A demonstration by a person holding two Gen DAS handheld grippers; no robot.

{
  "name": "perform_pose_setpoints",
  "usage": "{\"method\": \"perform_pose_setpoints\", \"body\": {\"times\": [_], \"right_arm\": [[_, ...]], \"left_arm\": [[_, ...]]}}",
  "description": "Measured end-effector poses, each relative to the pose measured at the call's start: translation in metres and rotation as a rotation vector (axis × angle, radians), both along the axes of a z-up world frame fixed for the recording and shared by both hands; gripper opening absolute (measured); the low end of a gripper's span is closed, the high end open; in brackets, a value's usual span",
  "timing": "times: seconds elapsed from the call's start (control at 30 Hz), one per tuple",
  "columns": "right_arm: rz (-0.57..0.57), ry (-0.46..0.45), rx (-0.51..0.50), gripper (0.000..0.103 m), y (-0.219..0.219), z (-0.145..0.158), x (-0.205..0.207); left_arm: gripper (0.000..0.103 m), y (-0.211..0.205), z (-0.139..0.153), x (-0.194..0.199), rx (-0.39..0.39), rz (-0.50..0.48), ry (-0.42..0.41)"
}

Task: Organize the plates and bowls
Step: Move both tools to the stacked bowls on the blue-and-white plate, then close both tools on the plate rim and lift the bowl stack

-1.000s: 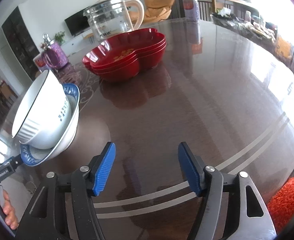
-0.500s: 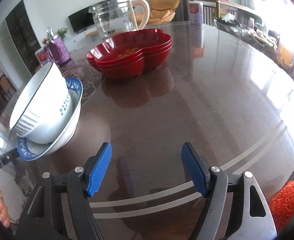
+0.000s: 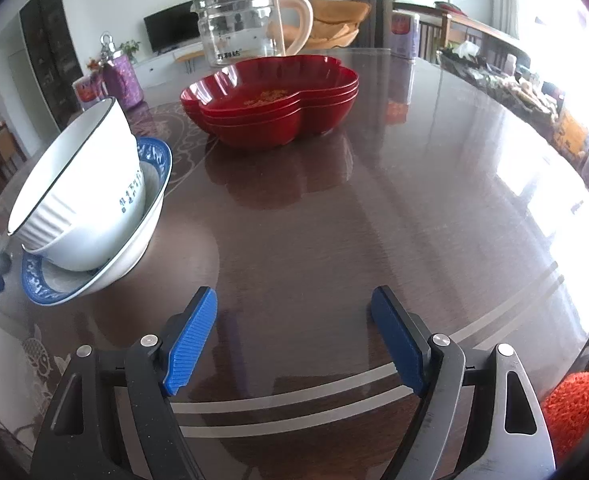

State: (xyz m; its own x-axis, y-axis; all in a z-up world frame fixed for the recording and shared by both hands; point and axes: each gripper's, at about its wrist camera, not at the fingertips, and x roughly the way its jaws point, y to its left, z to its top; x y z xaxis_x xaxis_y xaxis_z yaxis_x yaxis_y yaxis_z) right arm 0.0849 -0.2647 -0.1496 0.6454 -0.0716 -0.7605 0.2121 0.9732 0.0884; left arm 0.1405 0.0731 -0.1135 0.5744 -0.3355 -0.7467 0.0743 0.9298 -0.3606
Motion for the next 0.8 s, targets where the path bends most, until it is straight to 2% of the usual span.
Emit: {"method": "perform_pose_setpoints", "body": {"times": [0.13,0.27,0.33,0.43,0.5,0.57,0.67,0.7,0.77,0.8], "right_arm": [[-0.029,-0.029,0.098,0.082,-0.013,0.005,-0.005],[-0.03,-0.142,0.181,0.082,-0.02,0.024,-0.012],[-0.001,-0.186,0.239,0.081,-0.021,0.032,-0.011],[0.055,-0.19,0.309,0.079,-0.019,0.033,0.0],[0.09,-0.177,0.326,0.07,-0.015,0.032,0.007],[0.129,-0.156,0.338,0.053,-0.01,0.029,0.016],[0.173,-0.123,0.36,0.049,-0.003,0.022,0.034],[0.18,-0.115,0.361,0.048,-0.001,0.019,0.038],[0.203,-0.086,0.371,0.035,0.004,0.012,0.05],[0.217,-0.081,0.383,0.033,0.007,0.01,0.054]], "left_arm": [[0.081,-0.008,0.005,0.011,-0.012,-0.012,-0.011],[0.079,-0.018,0.0,0.02,0.002,-0.033,-0.007],[0.072,-0.024,-0.005,0.023,0.011,-0.052,-0.004],[0.066,-0.031,-0.013,0.026,0.006,-0.076,0.007],[0.064,-0.034,-0.016,0.028,0.005,-0.081,0.006],[0.061,-0.037,-0.018,0.029,0.006,-0.088,0.005],[0.054,-0.043,-0.022,0.031,-0.009,-0.101,0.004],[0.05,-0.044,-0.022,0.031,-0.011,-0.105,-0.001],[0.04,-0.049,-0.022,0.033,-0.016,-0.13,-0.016],[0.03,-0.051,-0.021,0.033,-0.014,-0.145,-0.026]]}}
